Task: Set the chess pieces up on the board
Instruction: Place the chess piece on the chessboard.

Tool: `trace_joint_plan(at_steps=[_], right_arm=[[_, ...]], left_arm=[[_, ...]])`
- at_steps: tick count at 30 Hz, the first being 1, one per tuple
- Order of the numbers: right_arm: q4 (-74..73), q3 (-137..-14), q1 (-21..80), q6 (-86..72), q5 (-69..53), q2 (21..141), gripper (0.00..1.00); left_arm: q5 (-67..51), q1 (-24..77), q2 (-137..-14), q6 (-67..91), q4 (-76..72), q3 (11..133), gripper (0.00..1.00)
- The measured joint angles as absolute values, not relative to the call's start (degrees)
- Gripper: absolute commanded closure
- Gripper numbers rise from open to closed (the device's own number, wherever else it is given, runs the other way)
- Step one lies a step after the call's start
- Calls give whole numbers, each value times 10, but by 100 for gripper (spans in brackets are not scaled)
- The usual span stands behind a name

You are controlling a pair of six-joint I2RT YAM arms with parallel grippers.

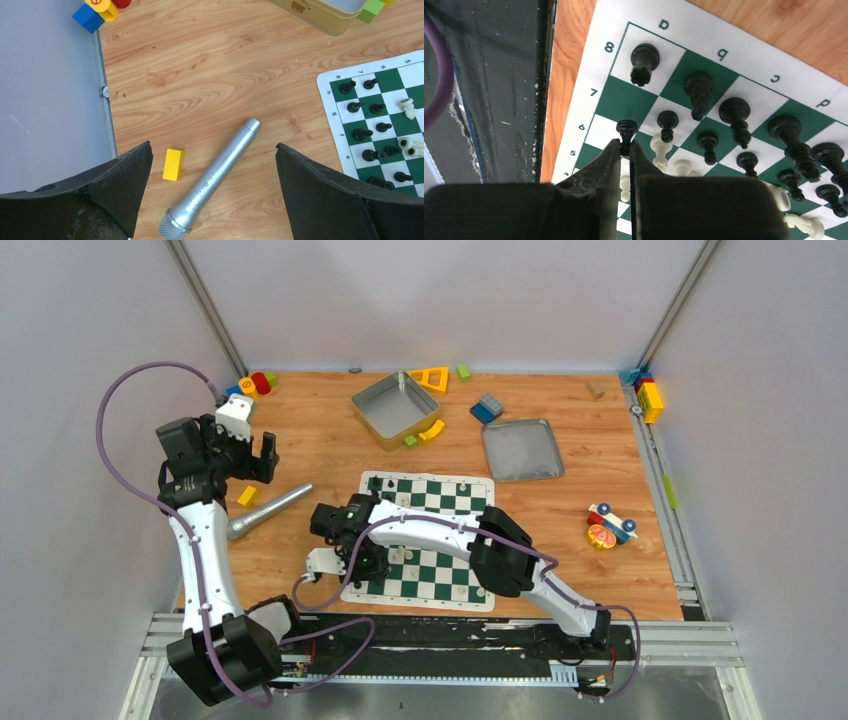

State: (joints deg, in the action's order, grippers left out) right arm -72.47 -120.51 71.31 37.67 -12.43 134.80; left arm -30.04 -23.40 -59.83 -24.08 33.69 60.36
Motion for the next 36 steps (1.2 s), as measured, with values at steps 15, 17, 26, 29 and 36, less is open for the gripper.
trace_joint_plan(at_steps=[15,17,26,29,36], right_arm=[[-735,-1226,734,381,-97,1374,100],[-736,-1228,735,381,-96,1375,100],[-737,-1230,738,381,-90,1376,85],[-736,-1231,738,381,-89,1376,82],[-730,-1231,738,378,-86,1376,72]], left_arm=[[-296,-234,-591,-244,336,595,0],[-296,-234,-590,-244,337,592,0],[-294,-234,-586,-246,336,587,0],[-292,-234,-585,-248,335,584,0],[-288,-234,-581,-251,336,577,0]])
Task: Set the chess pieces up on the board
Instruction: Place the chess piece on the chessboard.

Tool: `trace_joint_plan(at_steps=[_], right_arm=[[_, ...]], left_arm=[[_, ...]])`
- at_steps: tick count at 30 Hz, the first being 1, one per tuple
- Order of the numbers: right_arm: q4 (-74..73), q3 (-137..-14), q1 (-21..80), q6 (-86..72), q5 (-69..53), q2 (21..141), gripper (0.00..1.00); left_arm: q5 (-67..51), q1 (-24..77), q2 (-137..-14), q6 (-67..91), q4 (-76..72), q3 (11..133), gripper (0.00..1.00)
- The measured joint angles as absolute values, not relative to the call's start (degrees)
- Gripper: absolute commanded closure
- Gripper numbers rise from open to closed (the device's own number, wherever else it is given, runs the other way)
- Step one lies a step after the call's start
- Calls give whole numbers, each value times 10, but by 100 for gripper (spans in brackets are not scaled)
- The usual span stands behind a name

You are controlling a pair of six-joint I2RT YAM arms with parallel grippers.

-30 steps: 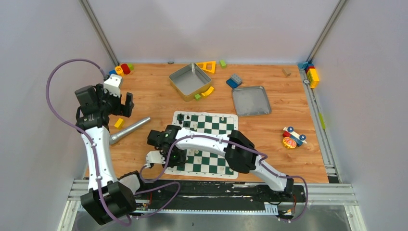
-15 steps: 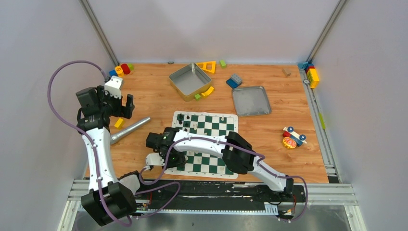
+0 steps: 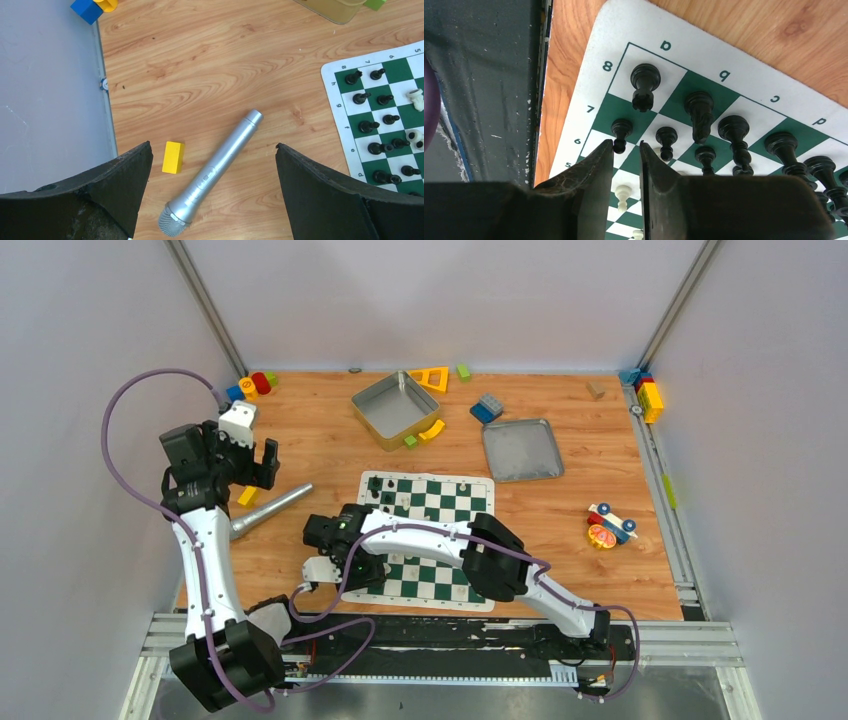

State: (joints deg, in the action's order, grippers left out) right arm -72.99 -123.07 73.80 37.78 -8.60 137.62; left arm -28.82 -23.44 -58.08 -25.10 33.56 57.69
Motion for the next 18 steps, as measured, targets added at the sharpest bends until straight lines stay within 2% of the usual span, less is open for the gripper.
trace_joint_plan(at_steps=[12,18], right_arm=[[-721,-1231,738,361,-91,1372,69],[-720,-1229,727,341,-110,1341,64]], left_arm=[[-305,-234,-599,-266,337,577,0],[-340,-235,-622,-270,345,577,0]])
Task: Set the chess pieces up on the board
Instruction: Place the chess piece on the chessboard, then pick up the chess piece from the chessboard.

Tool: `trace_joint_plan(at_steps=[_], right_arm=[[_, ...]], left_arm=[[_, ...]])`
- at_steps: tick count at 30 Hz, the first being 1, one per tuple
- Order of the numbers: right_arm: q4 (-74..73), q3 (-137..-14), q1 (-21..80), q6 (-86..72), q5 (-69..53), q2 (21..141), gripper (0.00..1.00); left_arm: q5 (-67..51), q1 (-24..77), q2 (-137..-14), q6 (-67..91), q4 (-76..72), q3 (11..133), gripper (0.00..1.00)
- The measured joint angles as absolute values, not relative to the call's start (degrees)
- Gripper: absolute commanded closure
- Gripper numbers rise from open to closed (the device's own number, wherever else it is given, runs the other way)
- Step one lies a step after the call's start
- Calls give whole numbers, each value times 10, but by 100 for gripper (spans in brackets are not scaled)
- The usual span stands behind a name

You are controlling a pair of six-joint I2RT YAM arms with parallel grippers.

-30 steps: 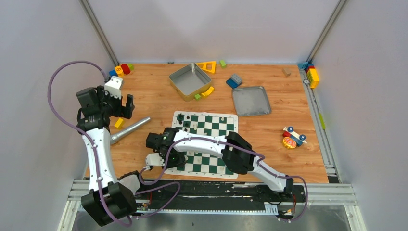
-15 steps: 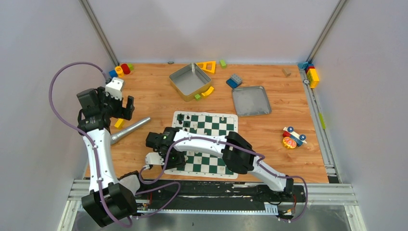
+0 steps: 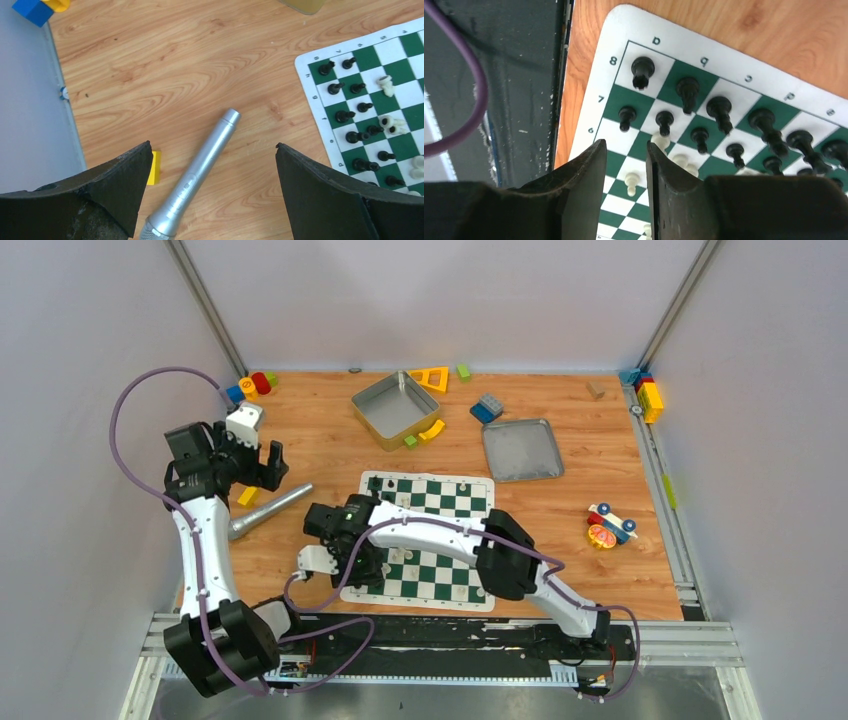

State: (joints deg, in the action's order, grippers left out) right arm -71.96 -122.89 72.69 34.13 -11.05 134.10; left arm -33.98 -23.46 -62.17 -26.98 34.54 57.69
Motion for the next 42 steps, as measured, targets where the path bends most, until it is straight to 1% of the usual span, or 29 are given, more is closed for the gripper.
trace_joint_plan(at_steps=[3,6,10,14,19,23,30,32,36,42], right_arm=[[-708,-1210,714,330,-130,1306,63],[-687,-1164,690,318,-149,1249,63],[-639,-1071,643,300,-167,1146,64],[-577,-967,570,278,-182,1040,64],[-500,-851,468,257,-193,935,64],[-446,-778,399,241,-215,876,64],[-368,-674,276,212,-268,798,62],[-353,-654,254,208,-277,789,62],[-343,-622,248,206,-292,788,62],[-333,-610,249,206,-308,812,64]], left_arm=[[-370,-235,-626,-270,347,577,0],[-406,-235,-629,-269,348,577,0],[-456,-234,-629,-269,352,577,0],[-479,-209,-619,-270,355,568,0],[-470,-105,-585,-272,356,547,0],[-448,-20,-574,-272,355,547,0],[-378,122,-630,-275,356,558,1],[-351,164,-662,-276,355,570,2],[-310,230,-714,-284,352,586,4],[-266,290,-773,-303,338,587,7]])
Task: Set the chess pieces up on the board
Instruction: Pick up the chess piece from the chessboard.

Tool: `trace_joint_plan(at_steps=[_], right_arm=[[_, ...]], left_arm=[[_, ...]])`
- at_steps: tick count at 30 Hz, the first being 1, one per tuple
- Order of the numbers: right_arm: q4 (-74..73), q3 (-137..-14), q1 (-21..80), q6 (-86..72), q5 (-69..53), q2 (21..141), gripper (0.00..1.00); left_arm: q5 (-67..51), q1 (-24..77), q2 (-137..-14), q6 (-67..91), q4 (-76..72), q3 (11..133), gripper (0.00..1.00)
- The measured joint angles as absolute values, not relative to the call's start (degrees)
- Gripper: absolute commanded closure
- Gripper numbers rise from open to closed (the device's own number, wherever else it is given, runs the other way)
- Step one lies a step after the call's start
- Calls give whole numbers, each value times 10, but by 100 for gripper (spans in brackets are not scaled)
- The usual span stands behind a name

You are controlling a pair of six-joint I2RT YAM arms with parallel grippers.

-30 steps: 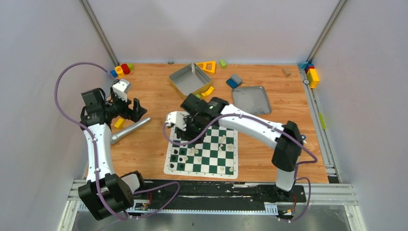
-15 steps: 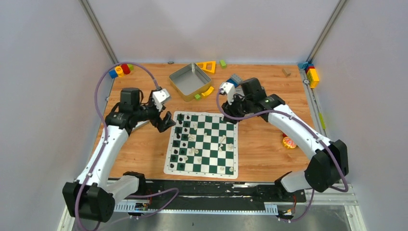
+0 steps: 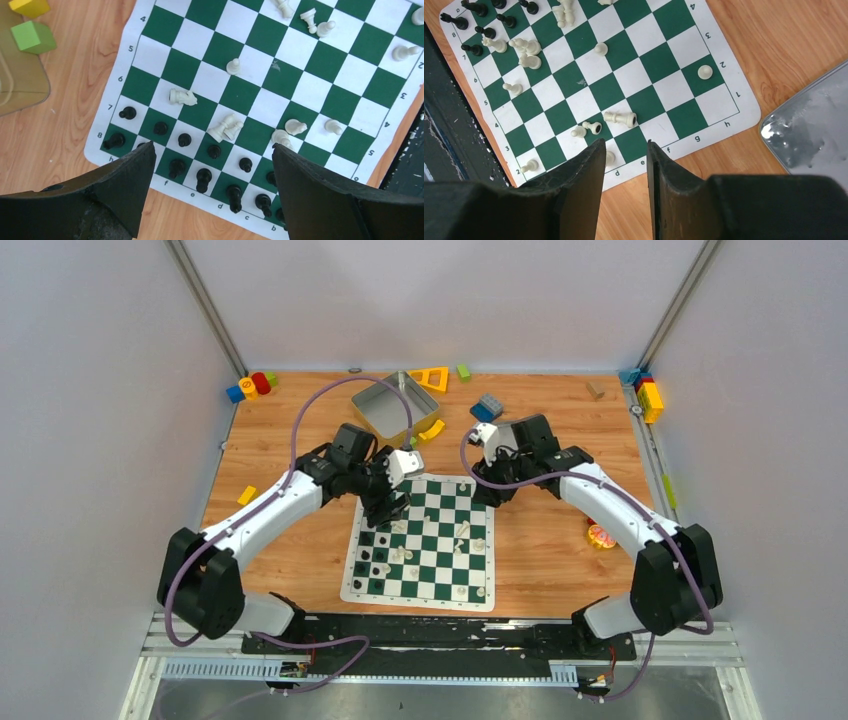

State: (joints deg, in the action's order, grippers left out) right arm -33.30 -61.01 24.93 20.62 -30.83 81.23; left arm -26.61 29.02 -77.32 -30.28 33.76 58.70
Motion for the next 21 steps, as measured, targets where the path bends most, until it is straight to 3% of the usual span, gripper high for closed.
trace_joint_plan(at_steps=[6,11,21], right_arm=[[-329,-620,262,203,-318,854,68],[-316,-671,322,197,-310,937,67],[-292,-740,404,193,-266,1064,64]], left_arm=[[-236,307,-817,-310,313,584,8],[-207,298,-779,-309,286,547,6],[-208,163,-656,-301,296,510,3]])
